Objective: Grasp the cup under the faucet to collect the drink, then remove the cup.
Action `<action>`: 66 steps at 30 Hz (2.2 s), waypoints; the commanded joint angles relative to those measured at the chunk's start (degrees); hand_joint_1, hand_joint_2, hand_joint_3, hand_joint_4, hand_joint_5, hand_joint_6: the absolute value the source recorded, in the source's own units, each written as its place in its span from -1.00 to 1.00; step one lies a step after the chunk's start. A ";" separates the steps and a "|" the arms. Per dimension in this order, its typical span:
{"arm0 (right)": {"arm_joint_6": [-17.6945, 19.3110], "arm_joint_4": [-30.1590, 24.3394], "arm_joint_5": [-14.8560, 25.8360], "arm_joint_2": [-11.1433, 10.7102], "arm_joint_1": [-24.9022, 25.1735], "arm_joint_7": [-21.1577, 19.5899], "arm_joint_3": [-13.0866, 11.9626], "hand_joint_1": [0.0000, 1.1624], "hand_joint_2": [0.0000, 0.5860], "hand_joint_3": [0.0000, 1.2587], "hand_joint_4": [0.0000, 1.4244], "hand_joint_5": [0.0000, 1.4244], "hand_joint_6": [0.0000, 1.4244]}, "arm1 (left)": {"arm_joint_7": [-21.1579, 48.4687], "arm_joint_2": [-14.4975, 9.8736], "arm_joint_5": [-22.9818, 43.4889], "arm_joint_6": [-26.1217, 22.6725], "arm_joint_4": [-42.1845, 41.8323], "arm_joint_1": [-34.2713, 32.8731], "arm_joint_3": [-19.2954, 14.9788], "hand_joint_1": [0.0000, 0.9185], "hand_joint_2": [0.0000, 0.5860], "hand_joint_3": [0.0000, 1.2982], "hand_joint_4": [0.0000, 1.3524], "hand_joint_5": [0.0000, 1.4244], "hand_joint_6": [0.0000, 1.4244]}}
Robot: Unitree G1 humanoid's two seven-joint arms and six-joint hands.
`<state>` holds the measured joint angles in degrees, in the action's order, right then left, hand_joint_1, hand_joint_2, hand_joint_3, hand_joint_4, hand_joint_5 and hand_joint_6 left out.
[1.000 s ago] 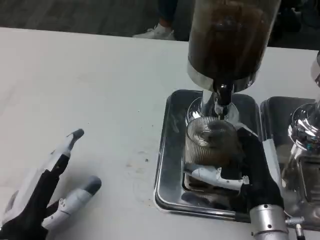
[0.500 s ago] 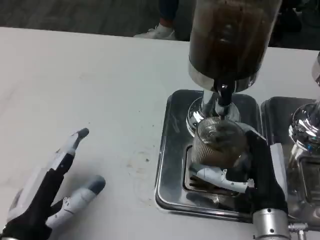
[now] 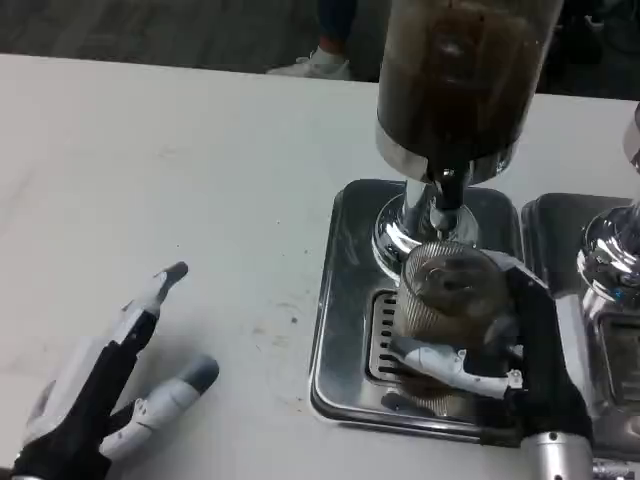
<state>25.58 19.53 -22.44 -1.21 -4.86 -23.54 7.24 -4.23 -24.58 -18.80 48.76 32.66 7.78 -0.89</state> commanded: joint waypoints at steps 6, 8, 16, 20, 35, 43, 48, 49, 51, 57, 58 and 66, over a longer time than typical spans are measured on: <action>-0.28 -4.43 -1.44 -0.38 -1.10 -0.54 -0.03 0.69 -0.45 0.31 0.20 0.40 0.92 | -0.09 -0.67 -0.92 0.15 -0.25 -0.22 0.78 -1.00 -0.56 -0.95 -1.00 -0.96 -1.00; -0.50 -5.25 -1.67 -0.63 -1.66 -0.29 0.07 0.68 -0.44 0.31 0.20 0.40 0.92 | -0.25 -0.77 -1.27 0.18 -0.47 -0.17 0.79 -1.00 -0.56 -0.95 -1.00 -0.96 -1.00; -0.54 -7.83 -0.35 -0.71 -4.05 0.95 0.12 0.62 -0.37 0.31 0.22 0.42 0.92 | -0.59 -0.89 -2.72 0.19 -1.78 0.37 0.60 -1.00 -0.58 -0.95 -1.00 -0.95 -1.00; -0.75 -9.54 -0.36 -0.79 -5.05 1.55 0.01 0.60 -0.30 0.32 0.22 0.44 0.92 | -0.84 -1.26 -3.32 0.21 -2.53 0.59 0.43 -1.00 -0.58 -0.95 -1.00 -0.95 -1.00; -0.70 -17.08 0.95 -1.86 -11.43 4.79 -0.52 0.59 -0.20 0.35 0.26 0.46 0.94 | -1.67 -3.34 -6.22 0.02 -6.94 2.54 -0.03 -1.00 -0.58 -0.96 -1.00 -0.97 -1.00; -0.44 -21.28 0.59 -2.10 -14.90 6.48 -0.28 0.60 -0.14 0.37 0.28 0.46 0.94 | -2.14 -5.98 -8.31 -0.58 -11.88 6.08 -1.64 -1.00 -0.58 -0.97 -1.00 -0.97 -1.00; -0.53 -22.93 0.37 -2.15 -16.28 7.30 0.08 0.60 -0.14 0.37 0.28 0.47 0.94 | -2.81 -7.09 -9.49 -0.61 -14.05 8.21 -2.28 -1.00 -0.58 -0.97 -1.00 -0.98 -1.00; -0.42 -23.37 0.11 -2.15 -16.61 7.33 0.17 0.60 -0.14 0.37 0.28 0.47 0.94 | -3.07 -7.33 -10.15 -0.42 -14.71 8.80 -2.47 -1.00 -0.58 -0.98 -1.00 -0.98 -1.00; -0.29 -24.21 -0.10 -2.15 -17.28 7.53 0.28 0.60 -0.14 0.37 0.28 0.47 0.94 | -3.49 -7.59 -11.16 -0.24 -15.75 9.66 -2.71 -1.00 -0.58 -0.98 -1.00 -0.98 -1.00; -0.38 -27.82 -0.28 -2.58 -19.55 9.23 0.51 0.60 -0.14 0.37 0.28 0.47 0.94 | -5.90 -8.11 -15.82 -0.94 -20.30 13.16 -3.40 -1.00 -0.58 -0.99 -1.00 -0.99 -1.00; -0.35 -28.58 -0.37 -2.68 -20.09 9.46 0.52 0.60 -0.14 0.37 0.28 0.47 0.94 | -6.37 -8.15 -16.66 -1.08 -20.82 13.47 -3.42 -1.00 -0.58 -0.99 -1.00 -0.99 -1.00; -0.47 -32.19 -0.48 -3.74 -22.12 11.69 1.21 0.60 -0.14 0.37 0.28 0.47 0.94 | -8.76 -9.08 -21.49 -1.47 -24.91 15.83 -3.42 -1.00 -0.57 -1.00 -1.00 -1.00 -1.00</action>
<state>23.88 -10.07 -23.31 -4.98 -27.26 -12.08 8.25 -11.44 -32.80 -38.94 47.64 9.00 22.40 -3.93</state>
